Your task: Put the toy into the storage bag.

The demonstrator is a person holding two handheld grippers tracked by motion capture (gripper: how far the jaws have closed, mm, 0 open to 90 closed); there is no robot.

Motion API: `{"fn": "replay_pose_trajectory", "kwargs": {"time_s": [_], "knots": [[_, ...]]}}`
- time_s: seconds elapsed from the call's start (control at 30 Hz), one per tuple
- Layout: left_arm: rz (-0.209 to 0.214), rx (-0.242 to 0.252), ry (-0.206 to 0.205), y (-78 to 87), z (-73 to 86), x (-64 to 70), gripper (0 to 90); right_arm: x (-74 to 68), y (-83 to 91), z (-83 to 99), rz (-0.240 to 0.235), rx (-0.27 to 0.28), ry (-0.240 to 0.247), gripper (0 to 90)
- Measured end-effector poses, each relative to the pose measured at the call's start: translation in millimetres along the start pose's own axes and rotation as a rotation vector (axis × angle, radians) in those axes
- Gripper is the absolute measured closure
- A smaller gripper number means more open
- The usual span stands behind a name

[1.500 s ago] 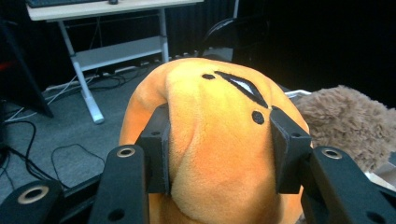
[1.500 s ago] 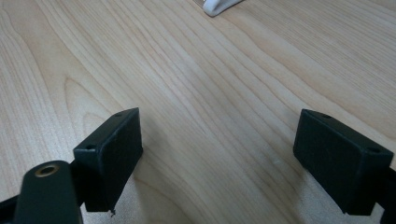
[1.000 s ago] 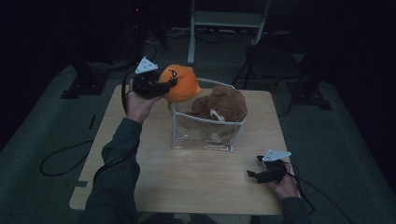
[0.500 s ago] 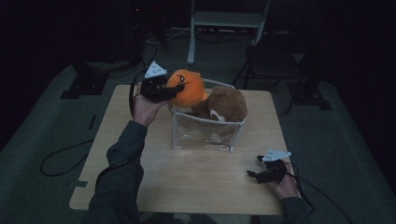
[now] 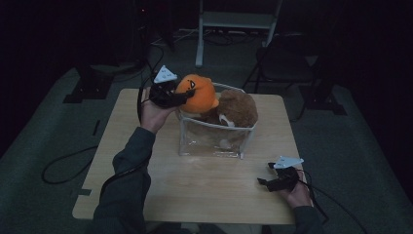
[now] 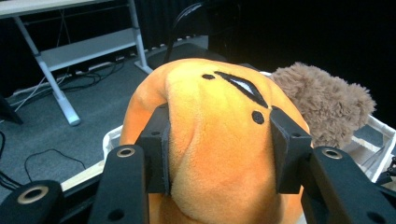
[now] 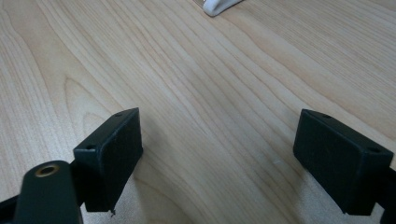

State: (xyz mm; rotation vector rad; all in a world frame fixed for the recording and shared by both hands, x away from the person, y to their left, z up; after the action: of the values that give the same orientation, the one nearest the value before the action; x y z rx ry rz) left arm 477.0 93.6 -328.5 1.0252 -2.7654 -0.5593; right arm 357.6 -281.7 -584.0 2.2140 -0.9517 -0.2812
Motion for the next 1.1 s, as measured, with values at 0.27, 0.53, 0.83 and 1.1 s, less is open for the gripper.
{"fn": "replay_pose_trajectory", "kwargs": {"time_s": [0.27, 0.53, 0.83, 1.1], "knots": [[0.013, -0.004, -0.002, -2.8, 1.6, 3.9, 51.3, 0.0, 0.0, 0.0, 0.0, 0.0, 0.0, 14.9], [0.026, -0.012, -0.001, -5.6, 5.7, 7.6, 51.2, 0.0, 0.0, 0.0, 0.0, 0.0, -0.001, 14.9], [0.034, -0.017, -0.005, -7.1, 6.7, 10.3, 51.2, 0.1, 0.0, 0.0, 0.0, 0.0, -0.002, 14.9], [0.042, -0.025, -0.01, -9.0, 8.7, 13.5, 51.2, 0.1, 0.0, 0.0, 0.0, 0.0, -0.002, 14.9]]}}
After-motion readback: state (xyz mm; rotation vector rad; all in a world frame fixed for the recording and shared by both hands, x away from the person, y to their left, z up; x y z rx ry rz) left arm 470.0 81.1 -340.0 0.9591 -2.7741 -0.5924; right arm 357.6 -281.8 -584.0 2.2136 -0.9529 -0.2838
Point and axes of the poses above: each handheld gripper's, and its own axes: y roughly backward along the jaws, z roughly out of its underside, x roughly to its right, the point moved 5 cm from there along -y, roughly forward along the jaws, and after that the axes turned 6 degrees about z, right-handed, at the moved point
